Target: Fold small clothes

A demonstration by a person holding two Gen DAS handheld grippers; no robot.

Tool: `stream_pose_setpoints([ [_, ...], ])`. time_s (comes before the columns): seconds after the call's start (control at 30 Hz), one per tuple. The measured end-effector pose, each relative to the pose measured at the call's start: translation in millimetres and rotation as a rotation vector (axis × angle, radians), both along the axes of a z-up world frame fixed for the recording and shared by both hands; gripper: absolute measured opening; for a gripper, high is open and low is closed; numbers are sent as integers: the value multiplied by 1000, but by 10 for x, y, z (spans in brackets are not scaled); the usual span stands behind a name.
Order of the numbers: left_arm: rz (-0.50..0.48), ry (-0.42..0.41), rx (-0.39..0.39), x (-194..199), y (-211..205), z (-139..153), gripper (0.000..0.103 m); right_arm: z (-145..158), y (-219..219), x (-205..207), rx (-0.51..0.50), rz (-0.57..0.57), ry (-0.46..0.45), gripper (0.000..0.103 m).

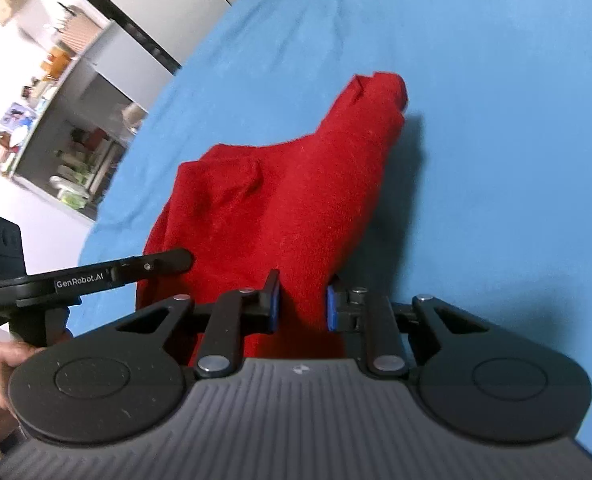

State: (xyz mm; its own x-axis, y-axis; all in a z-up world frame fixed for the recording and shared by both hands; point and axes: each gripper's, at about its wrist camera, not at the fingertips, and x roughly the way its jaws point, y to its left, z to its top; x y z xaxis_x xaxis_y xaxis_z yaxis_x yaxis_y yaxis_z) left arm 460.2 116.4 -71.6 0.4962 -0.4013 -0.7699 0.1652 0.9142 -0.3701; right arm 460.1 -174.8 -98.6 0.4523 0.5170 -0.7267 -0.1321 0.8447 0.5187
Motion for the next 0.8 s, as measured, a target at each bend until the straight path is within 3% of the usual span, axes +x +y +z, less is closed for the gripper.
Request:
stream_pose_setpoints([
  [0.13,-42,-20,-3,-472,-267,205,23,310,-302,-427,2,-17,4,37],
  [0.23,-67,4,-5,-817,-536,112,23,364,-550,-822,-25,-55,45,37],
  [0.37,-112,54,32,-1217,-911,-270,23,70,-726,-1316,-137,-71,98,38],
  [0.43,-103,41,101,-1402,-1035,-467,24,-205,-785,-1516,-192,-89,106,39],
  [0.53,-92,-12,161,-1483,-1084,-553,27,-438,-905,-1707,-135,-159,68,45],
  [0.7,-78,-58,239,-1503,-1099,-393,47,-337,-898,-1763,-138,-208,42,73],
  [0.77,-62,-96,245,-1621,-1062,-302,71,-185,-916,-1887,-164,-207,4,88],
  [0.8,-55,-106,250,-1676,-1044,-278,73,-115,-918,-1950,-182,-206,-17,97],
])
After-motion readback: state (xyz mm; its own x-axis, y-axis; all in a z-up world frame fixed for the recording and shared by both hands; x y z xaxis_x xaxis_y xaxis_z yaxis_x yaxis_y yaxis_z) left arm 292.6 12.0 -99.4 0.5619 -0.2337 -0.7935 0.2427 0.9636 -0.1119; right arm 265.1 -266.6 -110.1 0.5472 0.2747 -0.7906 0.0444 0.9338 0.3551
